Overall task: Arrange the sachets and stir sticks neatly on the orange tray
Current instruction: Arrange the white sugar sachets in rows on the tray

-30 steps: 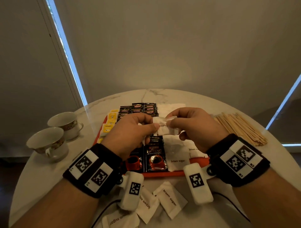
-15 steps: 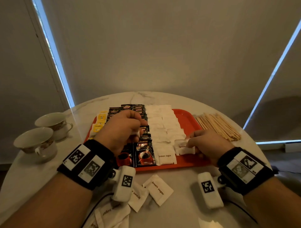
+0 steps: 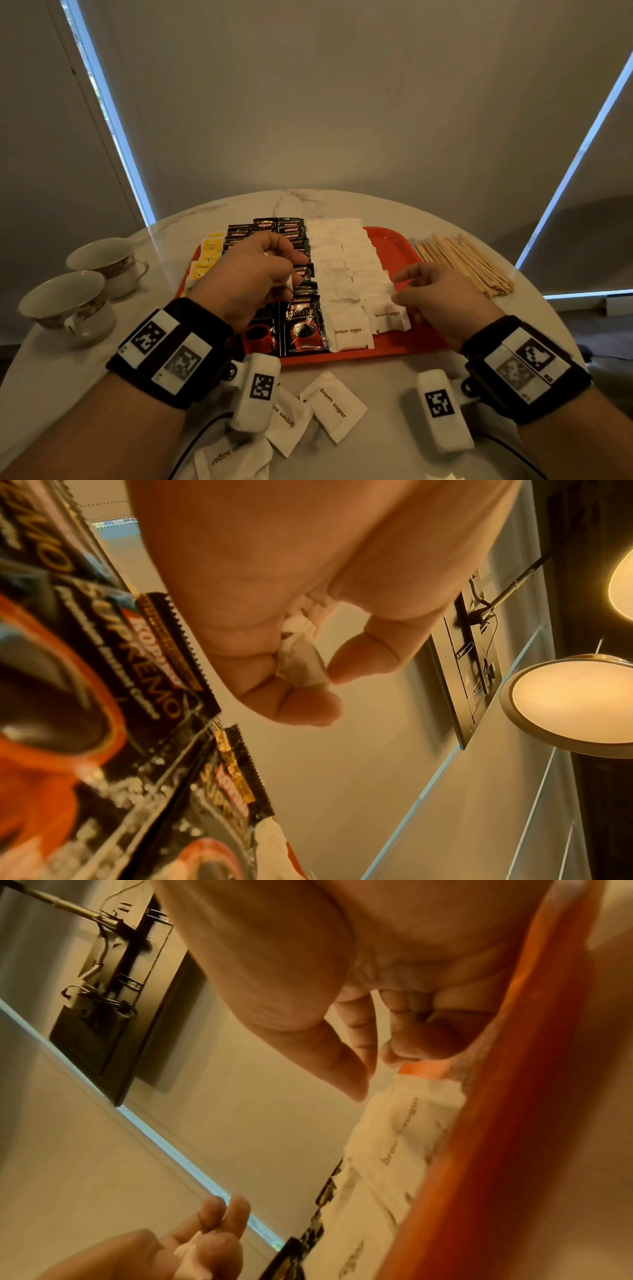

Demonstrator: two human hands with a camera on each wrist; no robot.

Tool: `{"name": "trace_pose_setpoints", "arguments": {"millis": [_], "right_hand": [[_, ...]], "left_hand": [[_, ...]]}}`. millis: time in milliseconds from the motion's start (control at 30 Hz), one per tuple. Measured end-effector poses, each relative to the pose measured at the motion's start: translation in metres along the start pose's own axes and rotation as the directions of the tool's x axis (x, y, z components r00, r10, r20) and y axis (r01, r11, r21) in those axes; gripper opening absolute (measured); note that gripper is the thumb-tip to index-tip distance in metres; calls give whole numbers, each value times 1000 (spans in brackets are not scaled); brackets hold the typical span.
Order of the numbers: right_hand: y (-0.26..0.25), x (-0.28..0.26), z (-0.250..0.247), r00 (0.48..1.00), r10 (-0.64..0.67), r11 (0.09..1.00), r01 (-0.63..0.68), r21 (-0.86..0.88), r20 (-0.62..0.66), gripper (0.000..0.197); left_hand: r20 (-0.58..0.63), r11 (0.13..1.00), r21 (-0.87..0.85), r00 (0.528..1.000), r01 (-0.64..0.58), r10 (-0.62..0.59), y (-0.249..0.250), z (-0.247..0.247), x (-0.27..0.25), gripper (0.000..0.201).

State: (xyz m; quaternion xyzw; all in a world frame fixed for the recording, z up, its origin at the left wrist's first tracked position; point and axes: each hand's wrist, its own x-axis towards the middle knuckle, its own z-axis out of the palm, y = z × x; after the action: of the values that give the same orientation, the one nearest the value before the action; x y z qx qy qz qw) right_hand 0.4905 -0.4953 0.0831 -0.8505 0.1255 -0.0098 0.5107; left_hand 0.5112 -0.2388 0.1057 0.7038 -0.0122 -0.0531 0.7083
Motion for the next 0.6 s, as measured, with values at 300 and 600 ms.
{"name": "trace_pose_setpoints", "arguments": {"millis": [300, 600], "right_hand": [[-11, 1, 9, 977, -30, 989, -1, 146, 211, 8], [-64, 6, 44, 858, -317, 945, 250, 211, 403, 27]], "left_hand": [[70, 982, -190, 997, -19, 32, -1, 4, -3, 44], [61, 995, -56, 994, -84, 87, 0, 5, -5, 20]]}}
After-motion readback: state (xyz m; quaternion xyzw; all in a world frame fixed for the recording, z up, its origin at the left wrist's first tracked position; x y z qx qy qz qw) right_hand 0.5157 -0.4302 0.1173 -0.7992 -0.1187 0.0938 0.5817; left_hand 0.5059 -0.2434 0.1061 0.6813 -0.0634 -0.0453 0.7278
